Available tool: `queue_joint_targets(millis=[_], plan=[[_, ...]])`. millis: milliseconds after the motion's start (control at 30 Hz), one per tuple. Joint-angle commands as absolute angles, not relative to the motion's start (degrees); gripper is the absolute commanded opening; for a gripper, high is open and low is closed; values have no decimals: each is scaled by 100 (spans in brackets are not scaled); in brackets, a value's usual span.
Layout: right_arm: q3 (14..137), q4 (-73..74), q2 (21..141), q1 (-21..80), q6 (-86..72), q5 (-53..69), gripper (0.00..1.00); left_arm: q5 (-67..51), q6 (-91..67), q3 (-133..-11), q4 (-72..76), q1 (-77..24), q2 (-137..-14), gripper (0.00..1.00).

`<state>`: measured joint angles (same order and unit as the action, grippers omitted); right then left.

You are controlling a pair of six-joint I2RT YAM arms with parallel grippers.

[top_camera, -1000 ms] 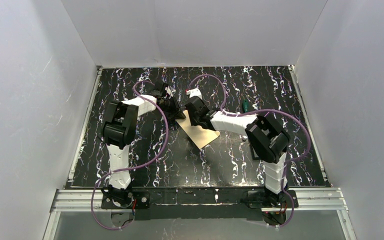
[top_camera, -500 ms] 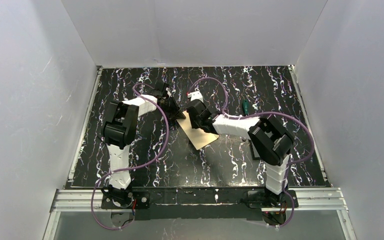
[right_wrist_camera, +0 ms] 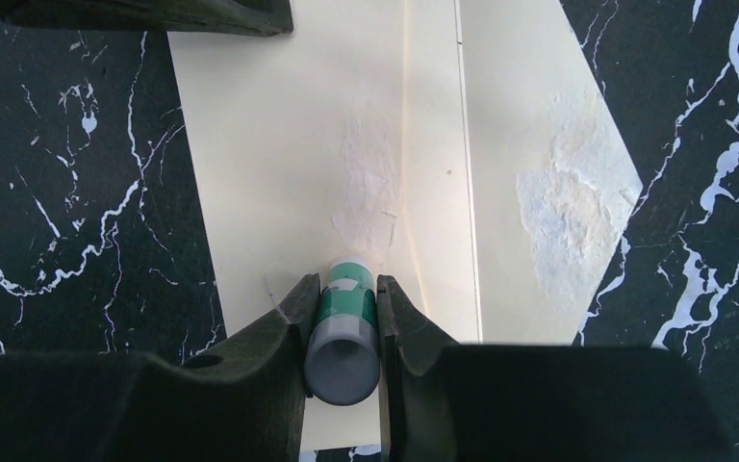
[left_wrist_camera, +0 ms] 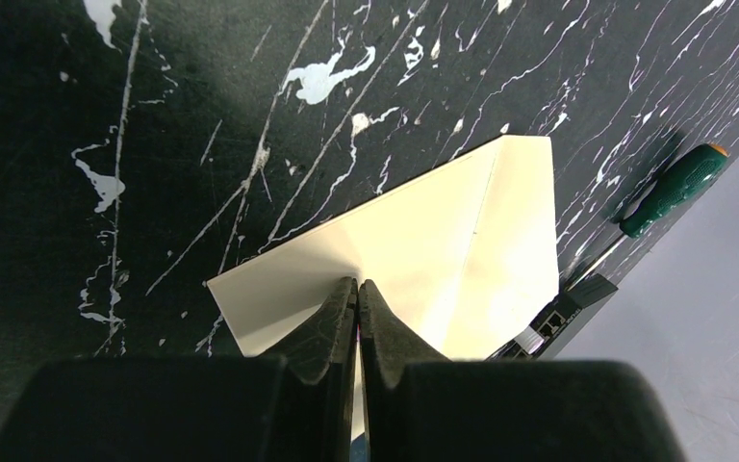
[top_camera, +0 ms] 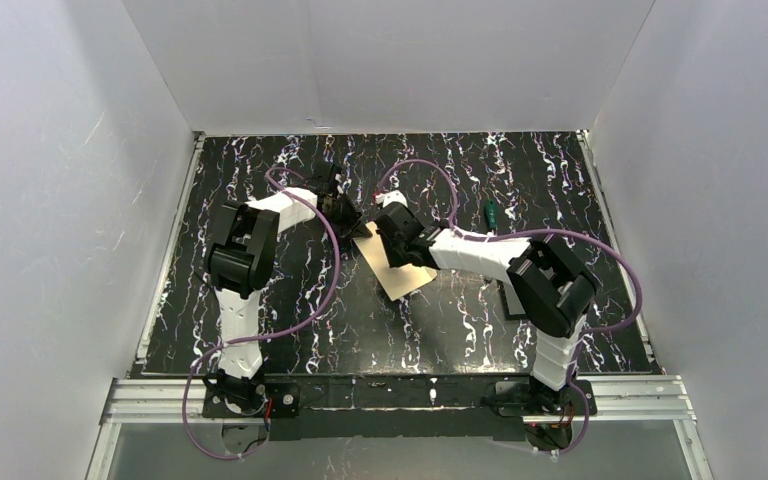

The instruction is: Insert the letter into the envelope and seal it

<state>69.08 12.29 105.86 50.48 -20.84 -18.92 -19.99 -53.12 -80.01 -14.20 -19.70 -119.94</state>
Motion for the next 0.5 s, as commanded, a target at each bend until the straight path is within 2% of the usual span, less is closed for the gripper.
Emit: queue_joint_targets(millis=[0, 300, 467], plan=[[7103, 2137, 11010, 5098, -2160, -1916, 1, -1411, -5016, -7967, -1736, -1925, -12273, 2], [8056, 1679, 11961, 5019, -2115, -2240, 1, -1681, -4670, -7966, -1823, -1928, -12304, 3], [8070, 1939, 11965, 5010, -2158, -2277, 1, -1661, -4671, -7968, -1860, -1927, -12314, 3]])
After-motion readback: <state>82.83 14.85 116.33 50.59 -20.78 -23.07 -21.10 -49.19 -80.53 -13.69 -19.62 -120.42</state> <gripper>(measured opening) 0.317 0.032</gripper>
